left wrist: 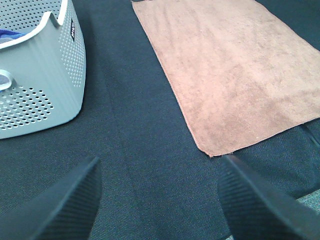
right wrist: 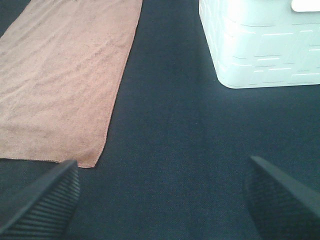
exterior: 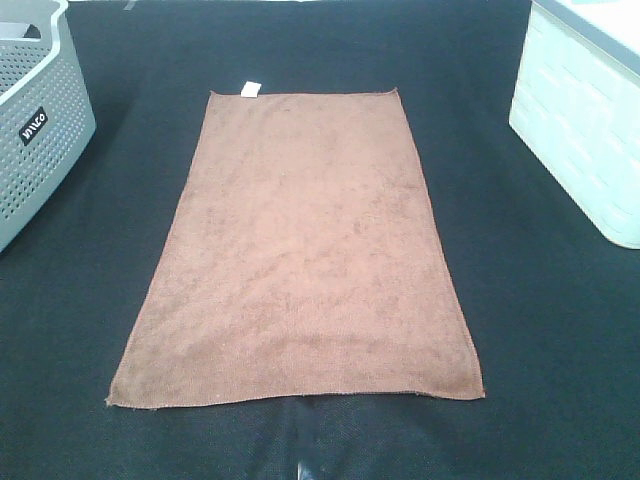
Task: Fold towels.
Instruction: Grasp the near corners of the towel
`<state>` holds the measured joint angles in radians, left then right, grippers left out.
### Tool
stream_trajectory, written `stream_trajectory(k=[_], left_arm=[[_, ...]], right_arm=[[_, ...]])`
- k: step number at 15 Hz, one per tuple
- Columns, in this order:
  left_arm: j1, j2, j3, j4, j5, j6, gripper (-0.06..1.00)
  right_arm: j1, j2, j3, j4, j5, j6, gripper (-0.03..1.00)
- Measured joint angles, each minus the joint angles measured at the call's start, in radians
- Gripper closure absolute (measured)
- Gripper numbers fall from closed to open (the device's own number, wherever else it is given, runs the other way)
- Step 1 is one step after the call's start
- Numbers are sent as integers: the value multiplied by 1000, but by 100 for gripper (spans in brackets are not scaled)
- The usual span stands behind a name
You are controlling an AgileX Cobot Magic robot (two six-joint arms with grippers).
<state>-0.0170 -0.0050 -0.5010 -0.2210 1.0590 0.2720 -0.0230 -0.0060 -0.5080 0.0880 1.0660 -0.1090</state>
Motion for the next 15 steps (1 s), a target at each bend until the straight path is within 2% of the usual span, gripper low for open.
stream_trajectory(k=[15], left_arm=[[0,0,0,0,0,0,30]], right_arm=[[0,0,0,0,0,0,13]])
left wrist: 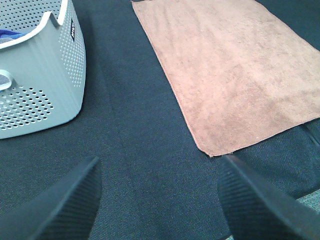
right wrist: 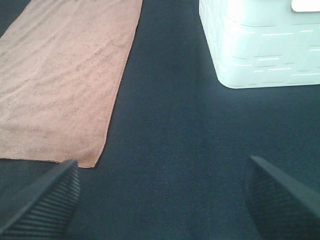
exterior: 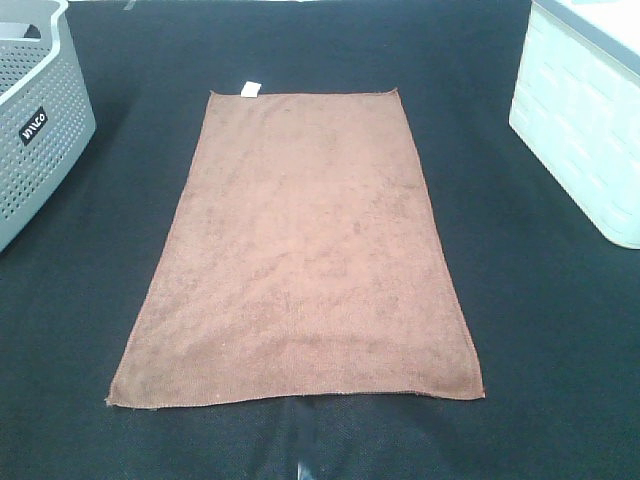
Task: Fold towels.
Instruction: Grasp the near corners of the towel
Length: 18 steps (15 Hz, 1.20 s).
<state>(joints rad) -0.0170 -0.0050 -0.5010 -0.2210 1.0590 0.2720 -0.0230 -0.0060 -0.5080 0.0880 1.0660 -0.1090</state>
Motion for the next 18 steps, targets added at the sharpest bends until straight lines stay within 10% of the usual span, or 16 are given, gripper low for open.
stream_trajectory(k=[18], left_arm=[[0,0,0,0,0,0,30]], right_arm=[[0,0,0,0,0,0,13]])
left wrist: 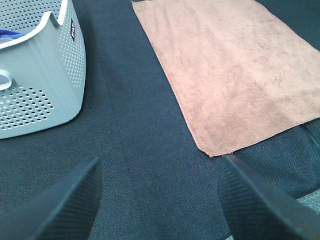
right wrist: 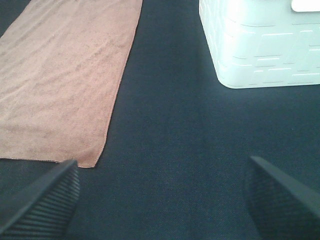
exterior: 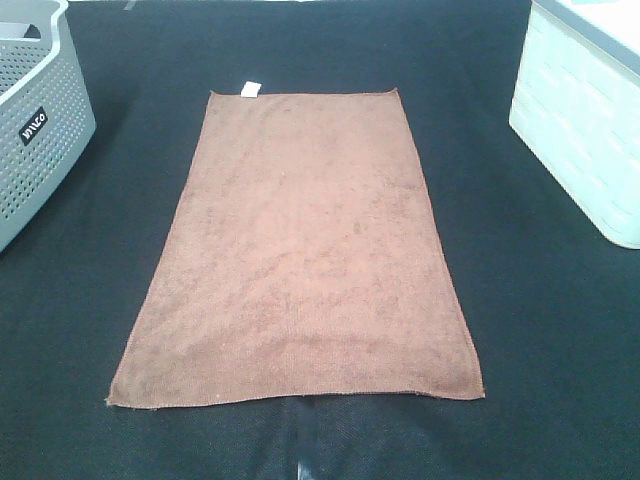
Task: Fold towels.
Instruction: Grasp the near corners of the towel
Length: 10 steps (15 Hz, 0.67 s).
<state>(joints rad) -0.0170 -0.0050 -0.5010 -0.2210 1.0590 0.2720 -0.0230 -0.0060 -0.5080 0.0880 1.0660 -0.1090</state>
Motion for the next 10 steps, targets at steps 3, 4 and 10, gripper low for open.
stream_trajectory(k=[3,4,10], left_arm=[[0,0,0,0,0,0,30],[0,0,0,0,0,0,30],[0,0,0,0,0,0,30]], right_arm=[[0,0,0,0,0,0,13],[0,0,0,0,0,0,13],[0,0,0,0,0,0,13]])
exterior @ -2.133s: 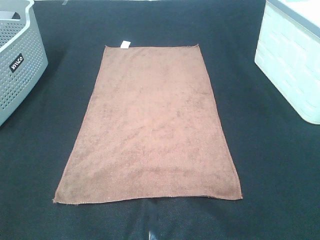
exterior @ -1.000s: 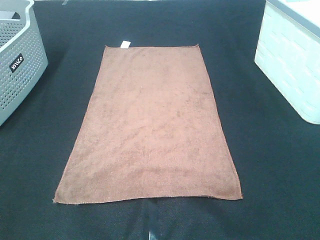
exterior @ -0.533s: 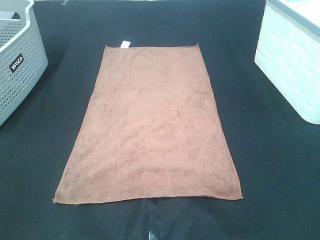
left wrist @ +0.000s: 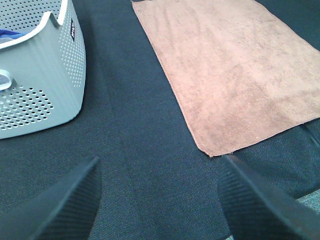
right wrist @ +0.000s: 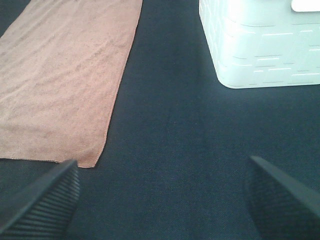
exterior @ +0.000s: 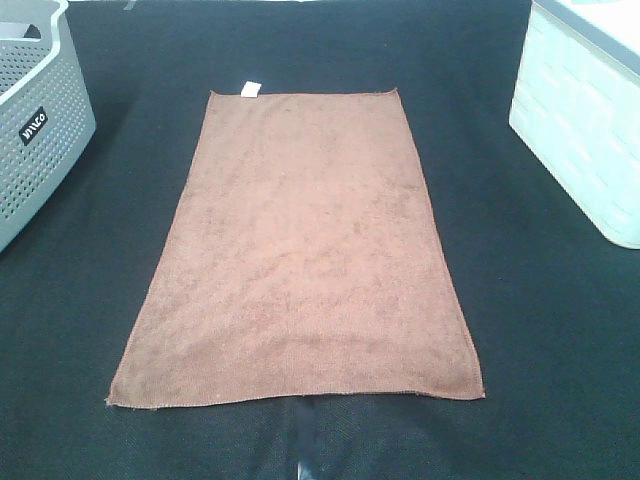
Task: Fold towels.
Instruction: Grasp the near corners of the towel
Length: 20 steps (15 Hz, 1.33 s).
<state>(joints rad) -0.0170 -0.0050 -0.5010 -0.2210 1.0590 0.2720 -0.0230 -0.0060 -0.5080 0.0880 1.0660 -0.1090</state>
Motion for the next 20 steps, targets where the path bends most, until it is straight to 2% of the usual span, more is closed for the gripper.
stream_trajectory(k=[15,17,19,20], left_arm=[[0,0,-2,0,-5,0,30],[0,34,-16,-1,-98,0,30],[0,145,-7,-8,-328,0,30],[0,199,6,-20,-407,0,30]], right_arm=[[0,0,0,-5,0,0,13],[0,0,0,-16,0,0,13],[0,45,-5,-19,-15,0,13],[0,95,-9,-19,-42,1,14]])
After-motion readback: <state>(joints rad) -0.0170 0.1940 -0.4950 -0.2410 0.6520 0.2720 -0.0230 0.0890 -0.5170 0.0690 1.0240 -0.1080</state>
